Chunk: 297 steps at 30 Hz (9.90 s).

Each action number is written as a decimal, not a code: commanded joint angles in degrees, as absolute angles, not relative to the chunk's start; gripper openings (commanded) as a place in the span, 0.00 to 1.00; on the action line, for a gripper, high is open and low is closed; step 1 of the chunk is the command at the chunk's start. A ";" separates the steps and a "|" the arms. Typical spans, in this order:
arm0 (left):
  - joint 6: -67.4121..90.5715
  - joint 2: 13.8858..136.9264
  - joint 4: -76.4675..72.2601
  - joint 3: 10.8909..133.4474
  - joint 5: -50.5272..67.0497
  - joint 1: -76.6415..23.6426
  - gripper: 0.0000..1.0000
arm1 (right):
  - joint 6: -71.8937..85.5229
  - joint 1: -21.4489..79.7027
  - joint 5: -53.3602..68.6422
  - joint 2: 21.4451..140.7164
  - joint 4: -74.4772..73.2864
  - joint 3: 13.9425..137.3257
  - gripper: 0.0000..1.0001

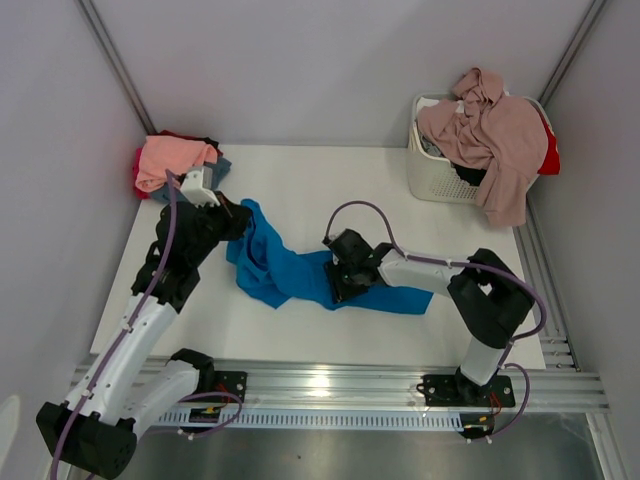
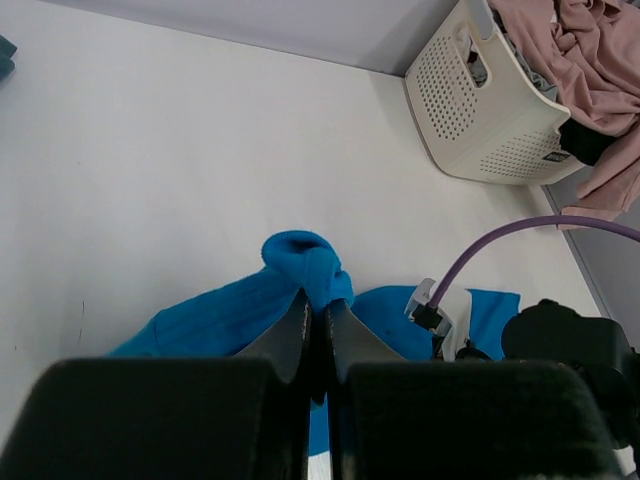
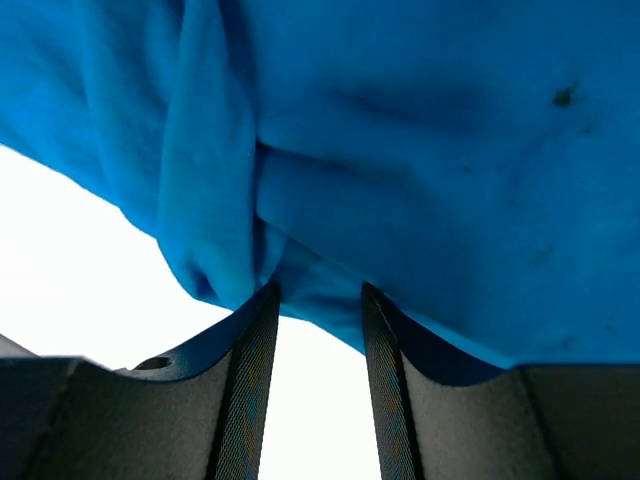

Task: Fold and stack the t-shirts
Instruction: Flatten out the tshirt

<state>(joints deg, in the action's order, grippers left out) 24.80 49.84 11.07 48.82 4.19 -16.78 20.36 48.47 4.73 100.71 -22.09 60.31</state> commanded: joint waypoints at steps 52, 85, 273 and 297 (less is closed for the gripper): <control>23.20 43.77 11.60 43.86 4.57 -17.84 0.01 | 10.47 32.70 -17.65 109.84 -24.89 88.50 0.00; 22.76 44.30 11.69 42.71 3.60 -19.34 0.00 | 15.99 58.80 -29.45 97.38 -30.23 70.93 0.74; 25.66 31.82 29.18 46.76 -37.26 -30.50 0.99 | 11.87 60.38 23.55 115.57 -10.45 87.52 0.71; 25.13 26.19 34.36 45.62 -36.74 -30.41 0.99 | 8.35 64.60 15.30 129.90 -14.85 102.04 0.63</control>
<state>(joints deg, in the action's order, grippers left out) 24.99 27.03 32.75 45.67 -36.32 -30.98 10.37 63.72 18.55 128.97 -14.59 97.84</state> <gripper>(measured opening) 0.993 0.634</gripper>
